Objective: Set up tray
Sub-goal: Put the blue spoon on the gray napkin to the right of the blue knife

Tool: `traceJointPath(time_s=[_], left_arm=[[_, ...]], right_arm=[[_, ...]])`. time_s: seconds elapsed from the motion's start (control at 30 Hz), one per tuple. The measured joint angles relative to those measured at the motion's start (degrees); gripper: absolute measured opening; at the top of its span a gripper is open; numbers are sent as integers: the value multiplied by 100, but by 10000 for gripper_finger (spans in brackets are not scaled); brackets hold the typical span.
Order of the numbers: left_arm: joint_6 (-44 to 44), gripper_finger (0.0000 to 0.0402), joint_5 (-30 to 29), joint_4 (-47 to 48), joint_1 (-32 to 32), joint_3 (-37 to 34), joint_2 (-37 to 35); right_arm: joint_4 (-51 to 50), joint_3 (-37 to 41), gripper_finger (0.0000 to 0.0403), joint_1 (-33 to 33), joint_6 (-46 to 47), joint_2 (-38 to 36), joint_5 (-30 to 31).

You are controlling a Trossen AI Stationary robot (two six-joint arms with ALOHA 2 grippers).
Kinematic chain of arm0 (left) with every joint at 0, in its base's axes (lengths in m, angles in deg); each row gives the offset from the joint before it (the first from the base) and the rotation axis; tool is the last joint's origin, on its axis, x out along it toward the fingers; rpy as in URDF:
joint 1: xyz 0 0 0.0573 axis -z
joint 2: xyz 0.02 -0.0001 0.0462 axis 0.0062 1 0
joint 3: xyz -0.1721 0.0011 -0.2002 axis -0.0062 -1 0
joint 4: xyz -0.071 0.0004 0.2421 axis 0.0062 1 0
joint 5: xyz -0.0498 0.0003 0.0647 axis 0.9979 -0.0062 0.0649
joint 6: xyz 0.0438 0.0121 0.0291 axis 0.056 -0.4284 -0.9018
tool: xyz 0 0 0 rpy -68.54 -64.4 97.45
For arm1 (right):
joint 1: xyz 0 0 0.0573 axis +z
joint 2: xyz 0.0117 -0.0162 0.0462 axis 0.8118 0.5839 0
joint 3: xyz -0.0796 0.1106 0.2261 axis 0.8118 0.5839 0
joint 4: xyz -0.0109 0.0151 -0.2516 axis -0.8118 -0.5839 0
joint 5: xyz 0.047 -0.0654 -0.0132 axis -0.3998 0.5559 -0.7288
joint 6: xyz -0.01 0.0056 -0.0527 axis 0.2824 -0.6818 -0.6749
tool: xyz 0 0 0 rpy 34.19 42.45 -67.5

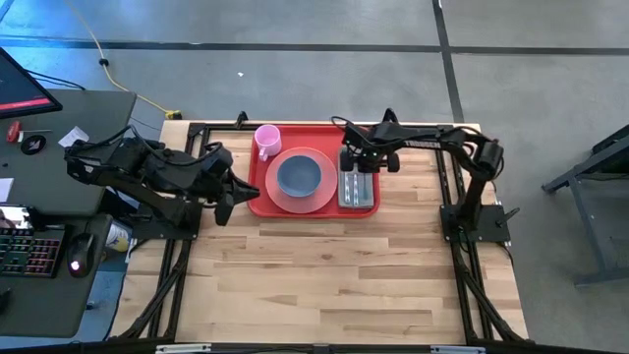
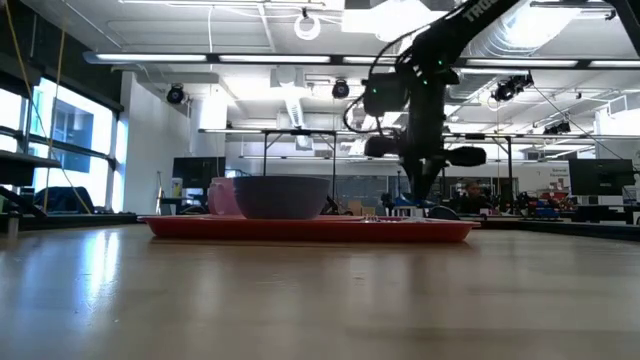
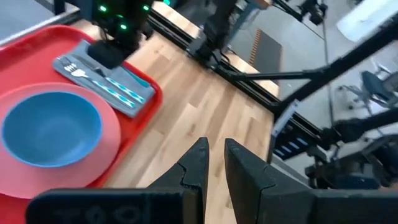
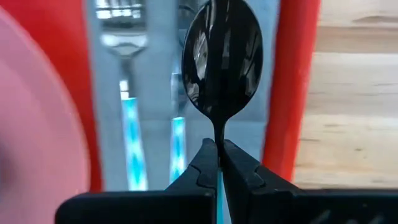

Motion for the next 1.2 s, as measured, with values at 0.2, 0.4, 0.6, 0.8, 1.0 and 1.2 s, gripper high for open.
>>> traceJointPath(time_s=[0.2, 0.4, 0.6, 0.8, 1.0, 1.2], left_arm=[[56, 88, -176, -40, 0, 3, 51], [194, 88, -196, -48, 0, 3, 125], [348, 88, -319, -52, 0, 3, 183], [426, 88, -327, -69, 0, 1, 239], [450, 88, -331, -63, 0, 1, 246], [452, 88, -387, -63, 0, 1, 248]], right_arm=[[293, 267, 0, -252, -352, 0, -44], [647, 508, 0, -440, -295, 0, -125], [1031, 748, 0, -513, -231, 0, -309], [1218, 977, 0, -503, -177, 0, -428], [1392, 1087, 0, -507, -171, 2, -555], [1392, 1087, 0, -501, -331, 2, -557]])
